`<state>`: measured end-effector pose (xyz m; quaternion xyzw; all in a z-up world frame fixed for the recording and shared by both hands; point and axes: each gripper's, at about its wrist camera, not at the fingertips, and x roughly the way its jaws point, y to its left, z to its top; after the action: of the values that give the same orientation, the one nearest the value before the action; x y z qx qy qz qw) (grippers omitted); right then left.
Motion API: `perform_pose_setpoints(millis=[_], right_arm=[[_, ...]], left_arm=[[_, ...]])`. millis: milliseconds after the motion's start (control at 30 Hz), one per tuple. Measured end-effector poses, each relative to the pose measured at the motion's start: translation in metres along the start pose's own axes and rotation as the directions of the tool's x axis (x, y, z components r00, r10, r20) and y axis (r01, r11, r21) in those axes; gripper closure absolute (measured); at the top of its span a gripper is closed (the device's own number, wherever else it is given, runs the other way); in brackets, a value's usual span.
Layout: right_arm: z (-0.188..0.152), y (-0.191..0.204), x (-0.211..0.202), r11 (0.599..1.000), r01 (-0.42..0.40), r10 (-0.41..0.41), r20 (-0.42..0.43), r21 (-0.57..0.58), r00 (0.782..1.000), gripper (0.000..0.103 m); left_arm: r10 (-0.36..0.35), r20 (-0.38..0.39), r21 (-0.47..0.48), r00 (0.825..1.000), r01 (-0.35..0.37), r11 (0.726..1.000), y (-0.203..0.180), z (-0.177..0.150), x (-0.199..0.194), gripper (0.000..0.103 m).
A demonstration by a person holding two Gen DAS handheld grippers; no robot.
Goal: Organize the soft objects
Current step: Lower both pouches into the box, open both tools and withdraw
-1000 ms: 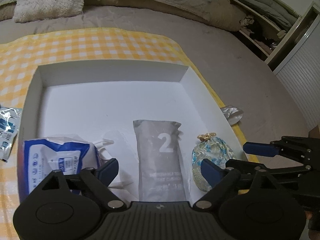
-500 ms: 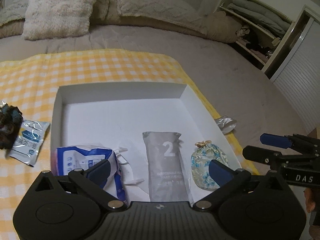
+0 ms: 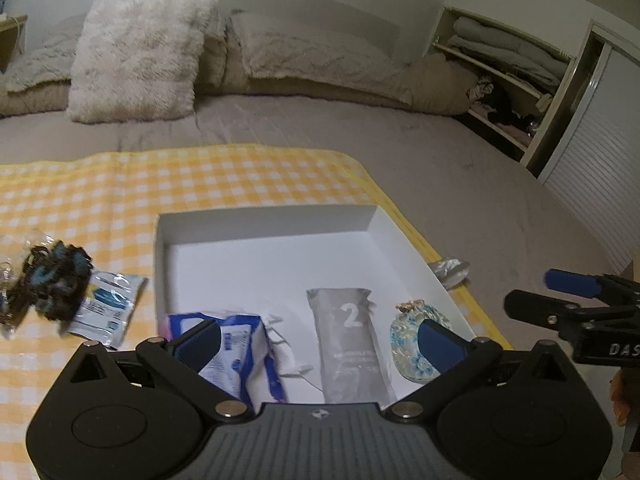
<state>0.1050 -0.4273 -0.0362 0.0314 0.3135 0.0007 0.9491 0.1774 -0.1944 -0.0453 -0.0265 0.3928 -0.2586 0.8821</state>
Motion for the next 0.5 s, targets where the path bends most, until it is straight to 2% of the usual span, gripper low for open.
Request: perform_pose_setpoints(millis=[100,500], right_arm=[[0.000,0.004,-0.007,1.000,0.011,-0.011,0.031,0.017,0.999,0.000],[0.005,0.025,-0.013,1.000,0.027,-0.028,0.082,0.015,0.996,0.000]], left_arm=[[0.015,0.022,0.000,1.000,-0.016,1.000,0.005,0.000,-0.010,0.000],[0.075,0.111,0.023,0.991,-0.078,0.997,0.027,0.001,-0.043,0.000]])
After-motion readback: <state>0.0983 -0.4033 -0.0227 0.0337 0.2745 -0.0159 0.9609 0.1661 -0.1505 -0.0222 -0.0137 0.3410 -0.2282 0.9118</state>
